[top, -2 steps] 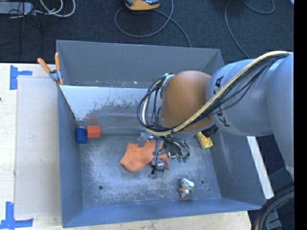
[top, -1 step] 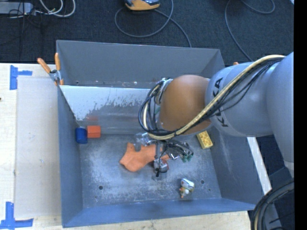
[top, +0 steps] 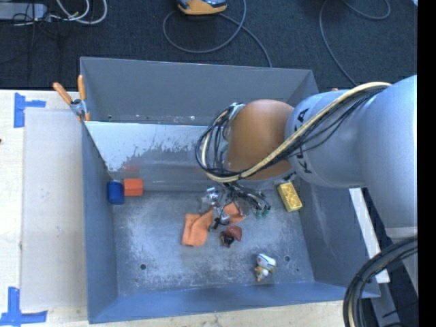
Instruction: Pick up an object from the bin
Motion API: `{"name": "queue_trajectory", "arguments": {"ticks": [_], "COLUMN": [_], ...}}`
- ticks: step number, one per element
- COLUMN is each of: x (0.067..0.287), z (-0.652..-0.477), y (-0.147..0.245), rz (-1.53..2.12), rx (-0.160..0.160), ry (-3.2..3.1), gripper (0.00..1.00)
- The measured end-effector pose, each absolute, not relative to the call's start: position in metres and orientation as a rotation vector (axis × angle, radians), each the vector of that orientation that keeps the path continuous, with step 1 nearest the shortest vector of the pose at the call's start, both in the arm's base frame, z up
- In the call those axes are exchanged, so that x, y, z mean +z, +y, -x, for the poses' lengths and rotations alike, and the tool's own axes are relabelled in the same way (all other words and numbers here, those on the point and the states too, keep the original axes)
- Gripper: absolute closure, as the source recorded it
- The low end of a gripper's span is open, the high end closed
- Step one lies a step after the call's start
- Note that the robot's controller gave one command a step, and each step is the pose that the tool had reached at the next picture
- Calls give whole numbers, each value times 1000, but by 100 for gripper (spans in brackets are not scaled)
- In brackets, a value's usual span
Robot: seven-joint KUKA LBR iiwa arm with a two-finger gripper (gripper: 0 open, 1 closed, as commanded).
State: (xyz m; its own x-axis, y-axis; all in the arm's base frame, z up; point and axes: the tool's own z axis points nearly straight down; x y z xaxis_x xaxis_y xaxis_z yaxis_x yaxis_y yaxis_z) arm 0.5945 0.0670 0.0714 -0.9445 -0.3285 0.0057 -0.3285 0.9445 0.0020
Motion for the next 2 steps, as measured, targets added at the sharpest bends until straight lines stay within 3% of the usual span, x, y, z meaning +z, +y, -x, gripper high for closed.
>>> {"name": "queue_trajectory", "arguments": {"ticks": [1, 2], "x": [71, 202], "z": [-594, -604], "y": [67, 76], "rz": [-521, -502], "rx": [-2, -2], "ry": [-3092, -3097], "gripper": [100, 100]}}
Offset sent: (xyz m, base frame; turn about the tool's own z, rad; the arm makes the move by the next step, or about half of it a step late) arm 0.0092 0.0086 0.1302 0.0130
